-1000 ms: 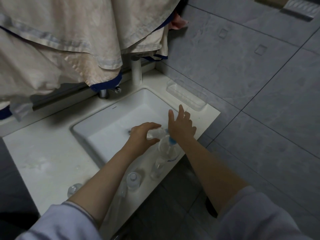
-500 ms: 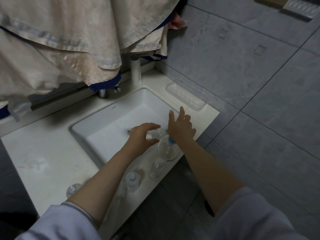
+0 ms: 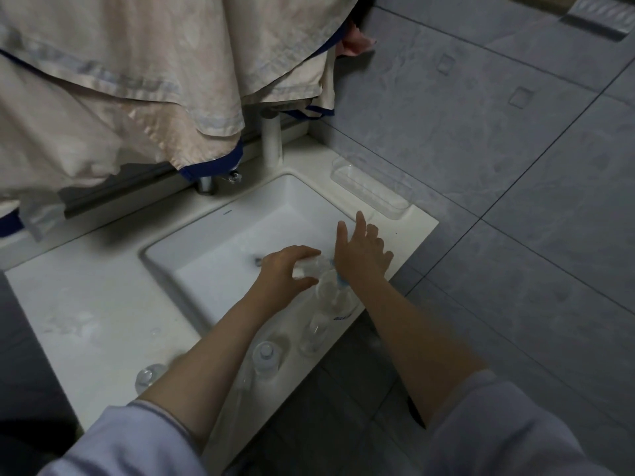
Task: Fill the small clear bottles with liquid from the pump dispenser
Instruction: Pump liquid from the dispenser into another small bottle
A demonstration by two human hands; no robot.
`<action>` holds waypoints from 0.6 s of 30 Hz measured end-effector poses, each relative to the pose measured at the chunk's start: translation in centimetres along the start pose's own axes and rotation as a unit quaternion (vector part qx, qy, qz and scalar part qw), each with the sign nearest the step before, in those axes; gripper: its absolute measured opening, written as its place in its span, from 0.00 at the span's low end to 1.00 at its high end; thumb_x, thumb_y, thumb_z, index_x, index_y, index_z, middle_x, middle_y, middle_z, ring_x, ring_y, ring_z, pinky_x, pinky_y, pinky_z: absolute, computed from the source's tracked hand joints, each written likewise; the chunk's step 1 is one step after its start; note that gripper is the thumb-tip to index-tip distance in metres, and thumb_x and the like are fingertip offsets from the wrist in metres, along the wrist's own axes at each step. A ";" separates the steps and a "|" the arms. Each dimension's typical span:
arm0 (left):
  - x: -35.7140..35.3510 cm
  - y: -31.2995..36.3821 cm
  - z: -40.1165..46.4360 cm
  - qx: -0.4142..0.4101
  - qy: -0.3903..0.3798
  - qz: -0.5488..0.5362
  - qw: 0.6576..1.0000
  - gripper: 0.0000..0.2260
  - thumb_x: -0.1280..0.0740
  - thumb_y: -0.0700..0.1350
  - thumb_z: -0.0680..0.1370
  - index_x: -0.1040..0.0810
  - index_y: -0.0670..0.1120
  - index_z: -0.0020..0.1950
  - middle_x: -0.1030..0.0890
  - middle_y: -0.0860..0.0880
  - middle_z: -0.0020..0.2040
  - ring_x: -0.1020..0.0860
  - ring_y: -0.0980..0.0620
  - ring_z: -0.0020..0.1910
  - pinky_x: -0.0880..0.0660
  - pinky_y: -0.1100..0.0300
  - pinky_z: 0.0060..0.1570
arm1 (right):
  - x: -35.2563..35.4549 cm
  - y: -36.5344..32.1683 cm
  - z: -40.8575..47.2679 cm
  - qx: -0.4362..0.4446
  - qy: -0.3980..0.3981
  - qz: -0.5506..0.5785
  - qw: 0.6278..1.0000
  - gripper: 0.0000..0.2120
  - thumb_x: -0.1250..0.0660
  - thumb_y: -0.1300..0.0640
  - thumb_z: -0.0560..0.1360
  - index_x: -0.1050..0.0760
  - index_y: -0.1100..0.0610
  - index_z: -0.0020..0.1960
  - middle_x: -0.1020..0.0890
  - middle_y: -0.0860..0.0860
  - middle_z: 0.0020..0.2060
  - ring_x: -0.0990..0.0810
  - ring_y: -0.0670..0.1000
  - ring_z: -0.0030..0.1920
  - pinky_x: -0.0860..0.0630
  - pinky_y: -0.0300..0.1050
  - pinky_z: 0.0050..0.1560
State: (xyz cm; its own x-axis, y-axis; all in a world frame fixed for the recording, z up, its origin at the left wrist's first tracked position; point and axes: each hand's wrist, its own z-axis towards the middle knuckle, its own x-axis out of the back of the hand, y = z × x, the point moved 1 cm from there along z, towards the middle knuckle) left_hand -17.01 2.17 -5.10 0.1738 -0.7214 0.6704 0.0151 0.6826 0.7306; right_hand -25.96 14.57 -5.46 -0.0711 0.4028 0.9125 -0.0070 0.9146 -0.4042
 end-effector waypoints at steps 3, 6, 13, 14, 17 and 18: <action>0.0 0.0 0.0 0.015 -0.006 0.004 1.000 0.19 0.27 0.45 0.71 0.23 0.43 0.61 0.20 0.45 0.58 0.23 0.47 0.57 0.29 0.54 0.63 | -0.2 -0.1 -0.2 0.002 -0.009 -0.003 1.000 0.29 0.61 0.38 0.80 0.54 0.49 0.77 0.44 0.54 0.76 0.40 0.58 0.72 0.46 0.62 0.69; 0.2 0.4 0.1 0.013 -0.018 0.006 1.000 0.19 0.28 0.45 0.72 0.24 0.44 0.62 0.21 0.45 0.60 0.24 0.47 0.59 0.30 0.52 0.64 | 0.4 -0.1 0.1 0.017 0.007 -0.025 1.000 0.30 0.59 0.38 0.80 0.52 0.50 0.77 0.42 0.54 0.75 0.38 0.58 0.71 0.43 0.62 0.69; 0.0 -0.3 -0.1 -0.003 0.000 -0.011 1.000 0.20 0.26 0.44 0.69 0.23 0.45 0.60 0.19 0.46 0.57 0.22 0.49 0.56 0.28 0.56 0.61 | -0.3 0.1 -0.2 0.024 0.024 -0.014 0.999 0.32 0.60 0.36 0.79 0.49 0.51 0.77 0.42 0.54 0.75 0.48 0.57 0.76 0.54 0.62 0.73; -0.1 -0.5 -0.1 -0.001 -0.003 -0.008 1.000 0.19 0.26 0.44 0.69 0.22 0.44 0.60 0.19 0.46 0.57 0.22 0.49 0.56 0.28 0.56 0.61 | -0.4 0.2 -0.3 0.028 0.022 -0.022 0.999 0.32 0.61 0.36 0.79 0.49 0.51 0.77 0.44 0.54 0.76 0.51 0.56 0.76 0.57 0.61 0.73; -0.3 -0.3 0.0 0.001 -0.002 -0.001 1.000 0.19 0.26 0.45 0.70 0.22 0.44 0.60 0.20 0.46 0.57 0.22 0.49 0.56 0.28 0.55 0.61 | -0.3 0.3 -0.1 0.047 0.025 -0.038 0.998 0.32 0.62 0.37 0.79 0.52 0.51 0.78 0.49 0.52 0.77 0.57 0.54 0.77 0.63 0.59 0.73; -0.2 -0.1 0.0 0.001 -0.004 -0.003 1.000 0.19 0.26 0.45 0.70 0.23 0.44 0.60 0.20 0.46 0.57 0.22 0.48 0.56 0.28 0.54 0.61 | -0.2 0.4 0.0 0.052 0.026 -0.041 0.997 0.32 0.61 0.37 0.79 0.53 0.51 0.78 0.50 0.51 0.78 0.58 0.54 0.77 0.63 0.58 0.73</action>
State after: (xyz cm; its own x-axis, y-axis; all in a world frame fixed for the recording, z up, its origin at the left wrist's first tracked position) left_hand -17.06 2.21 -5.34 0.1649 -0.7262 0.6674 0.0138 0.6783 0.7347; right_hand -25.95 14.85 -5.74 -0.0133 0.3297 0.9440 -0.1152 0.9373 -0.3290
